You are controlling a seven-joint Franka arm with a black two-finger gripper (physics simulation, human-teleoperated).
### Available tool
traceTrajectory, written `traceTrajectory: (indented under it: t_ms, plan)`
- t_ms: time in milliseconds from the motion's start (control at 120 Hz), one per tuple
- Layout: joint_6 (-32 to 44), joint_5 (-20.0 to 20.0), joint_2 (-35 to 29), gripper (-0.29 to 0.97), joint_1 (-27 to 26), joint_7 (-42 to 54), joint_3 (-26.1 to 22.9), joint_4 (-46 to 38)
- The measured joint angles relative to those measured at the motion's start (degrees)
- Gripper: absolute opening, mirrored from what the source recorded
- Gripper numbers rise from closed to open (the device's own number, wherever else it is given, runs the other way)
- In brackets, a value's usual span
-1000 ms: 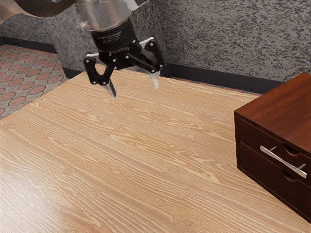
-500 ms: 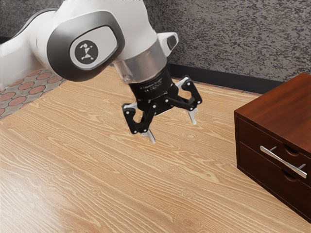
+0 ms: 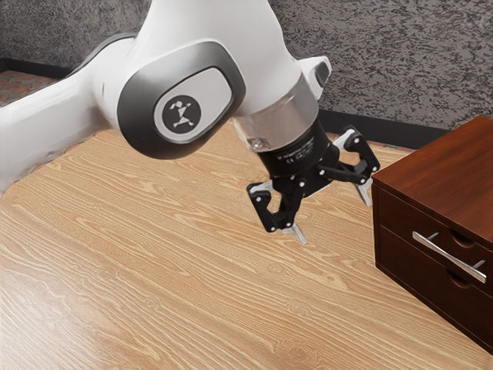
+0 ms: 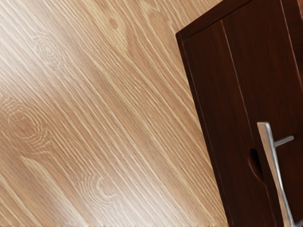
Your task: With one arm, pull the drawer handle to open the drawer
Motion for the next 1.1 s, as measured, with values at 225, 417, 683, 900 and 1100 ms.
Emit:
traceTrajectory:
  t_ms: [225,417,683,900,1100]
  plan:
    - [2.6,0.0,2.7,0.67,-1.2,-1.9,-1.1,0.1]
    - [4.8,0.1,4.3,0.67,-1.6,-3.0,-1.2,0.1]
    - [7.6,0.1,6.7,0.67,-2.6,-4.1,-1.1,0.3]
    - [9.5,0.2,8.8,0.67,-3.0,-4.6,-1.1,0.7]
    - [11.6,0.1,9.5,0.65,-4.0,-4.9,-1.1,0.8]
